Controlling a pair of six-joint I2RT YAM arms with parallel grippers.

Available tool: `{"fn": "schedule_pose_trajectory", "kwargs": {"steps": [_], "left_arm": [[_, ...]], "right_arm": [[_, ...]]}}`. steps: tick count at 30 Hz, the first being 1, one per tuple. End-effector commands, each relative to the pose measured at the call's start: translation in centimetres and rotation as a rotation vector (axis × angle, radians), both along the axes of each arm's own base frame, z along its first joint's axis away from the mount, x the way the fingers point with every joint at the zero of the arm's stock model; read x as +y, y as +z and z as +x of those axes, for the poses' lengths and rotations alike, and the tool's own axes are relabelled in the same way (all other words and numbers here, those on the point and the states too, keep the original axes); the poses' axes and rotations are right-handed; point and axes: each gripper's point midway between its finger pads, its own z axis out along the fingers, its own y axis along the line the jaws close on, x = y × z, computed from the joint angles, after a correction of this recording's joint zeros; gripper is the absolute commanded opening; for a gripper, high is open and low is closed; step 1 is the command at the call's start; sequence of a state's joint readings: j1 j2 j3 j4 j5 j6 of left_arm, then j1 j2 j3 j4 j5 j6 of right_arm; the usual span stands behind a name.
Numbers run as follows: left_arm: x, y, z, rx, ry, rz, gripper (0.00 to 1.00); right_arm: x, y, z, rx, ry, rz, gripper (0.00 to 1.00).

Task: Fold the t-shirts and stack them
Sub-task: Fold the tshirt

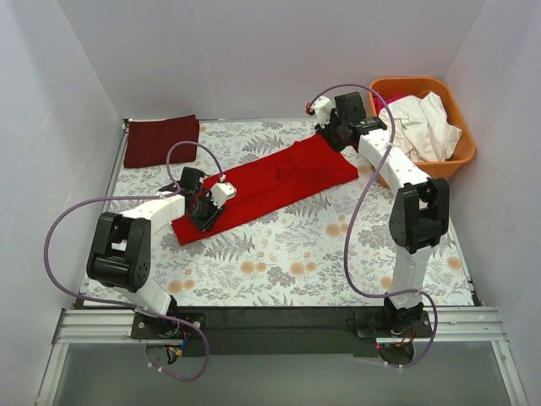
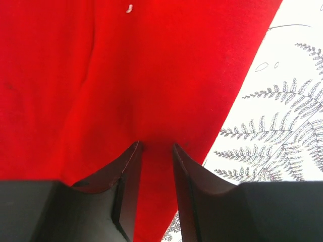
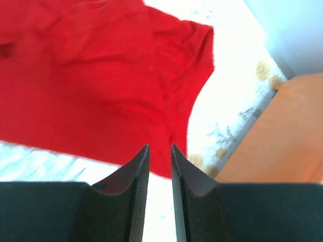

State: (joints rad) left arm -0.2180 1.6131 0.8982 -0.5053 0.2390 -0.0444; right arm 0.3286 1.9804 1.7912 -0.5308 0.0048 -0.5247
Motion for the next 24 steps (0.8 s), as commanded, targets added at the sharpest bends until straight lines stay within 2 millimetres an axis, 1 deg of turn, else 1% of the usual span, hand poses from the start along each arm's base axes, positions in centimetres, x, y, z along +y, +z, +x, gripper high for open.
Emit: {"fn": "schedule_pose_trajectory", "kwargs": {"steps": [1,2,3,4,5,6,7,8,9,10,11,12,13,14,15,16,17,18,19,20,21,22,23,24], "left_arm": [[1.0,-1.4,-2.4,0.045,-0.02,0.112,0.28],[0.8,-1.7,-3.5,0.073,-0.04,0.115,0.28],[0.1,-1.8,-5.1,0.107,-0.069,0.12,0.27],[-0.1,-1.8,-6.5,0.125,-0.082,0.12,0.27],[-0.6,-1.7,-7.5,0.138,-0.102,0.115,0.26],[-1.9,-1.7,-9.3,0.178,-0.136,0.104,0.26],[-2.7,-1.6,-10.5,0.197,-0.161,0.098,0.26],[-3.6,-1.1,-11.6,0.205,-0.183,0.083,0.26],[-5.4,-0.9,-13.8,0.251,-0.229,0.071,0.25],[-6.5,-0.6,-14.9,0.275,-0.251,0.055,0.25],[-8.1,0.3,-15.4,0.283,-0.283,0.027,0.25],[-10.2,1.0,-17.8,0.336,-0.337,-0.008,0.25],[-11.7,1.7,-18.3,0.338,-0.363,-0.033,0.26],[-14.1,3.5,-17.8,0.316,-0.389,-0.086,0.26],[-15.6,4.6,-18.3,0.331,-0.407,-0.131,0.27],[-17.2,6.2,-18.1,0.348,-0.385,-0.197,0.27],[-18.1,7.2,-17.3,0.325,-0.368,-0.226,0.27],[-19.2,9.2,-15.6,0.272,-0.354,-0.283,0.26],[-19.6,10.4,-14.8,0.266,-0.337,-0.331,0.26],[-19.6,11.3,-13.8,0.252,-0.315,-0.37,0.26],[-19.0,12.8,-11.1,0.217,-0.251,-0.424,0.26],[-18.6,13.3,-10.1,0.22,-0.22,-0.451,0.26],[-18.1,13.8,-8.9,0.205,-0.183,-0.466,0.26],[-16.9,14.0,-6.9,0.171,-0.122,-0.47,0.25]], "right_arm": [[0.4,-0.2,-3.8,0.099,0.028,0.066,0.3],[0.4,0.4,-4.5,0.1,0.03,0.075,0.3],[0.3,-0.4,-5.5,0.131,0.034,0.079,0.29],[0.0,-0.2,-6.1,0.135,0.032,0.083,0.29],[0.0,-0.2,-6.5,0.142,0.034,0.088,0.29],[-0.1,-1.1,-7.5,0.173,0.036,0.092,0.29],[-0.2,-1.0,-8.0,0.176,0.037,0.099,0.29],[-0.3,-1.3,-8.4,0.192,0.033,0.106,0.28],[-0.3,-1.6,-8.9,0.206,0.037,0.112,0.28],[-0.4,-2.2,-9.4,0.222,0.035,0.111,0.28],[-0.6,-2.5,-9.7,0.234,0.029,0.115,0.28],[-0.6,-2.8,-10.0,0.248,0.03,0.122,0.28],[-0.9,-3.3,-10.3,0.264,0.021,0.126,0.27],[-1.0,-3.6,-10.4,0.279,0.015,0.134,0.27],[-0.8,-3.8,-10.6,0.294,0.015,0.15,0.27],[-0.7,-4.3,-10.8,0.309,0.018,0.154,0.26],[-0.5,-4.6,-11.0,0.326,0.019,0.162,0.25],[-0.1,-4.7,-11.3,0.345,0.025,0.19,0.25],[0.4,-5.2,-11.4,0.365,0.029,0.2,0.24],[0.6,-5.2,-11.3,0.372,0.028,0.21,0.23],[1.1,-5.5,-11.3,0.384,0.034,0.219,0.23],[1.6,-6.3,-11.4,0.41,0.031,0.221,0.22],[2.0,-6.6,-11.2,0.414,0.03,0.222,0.22],[2.4,-6.5,-10.6,0.404,0.029,0.228,0.21]]}}
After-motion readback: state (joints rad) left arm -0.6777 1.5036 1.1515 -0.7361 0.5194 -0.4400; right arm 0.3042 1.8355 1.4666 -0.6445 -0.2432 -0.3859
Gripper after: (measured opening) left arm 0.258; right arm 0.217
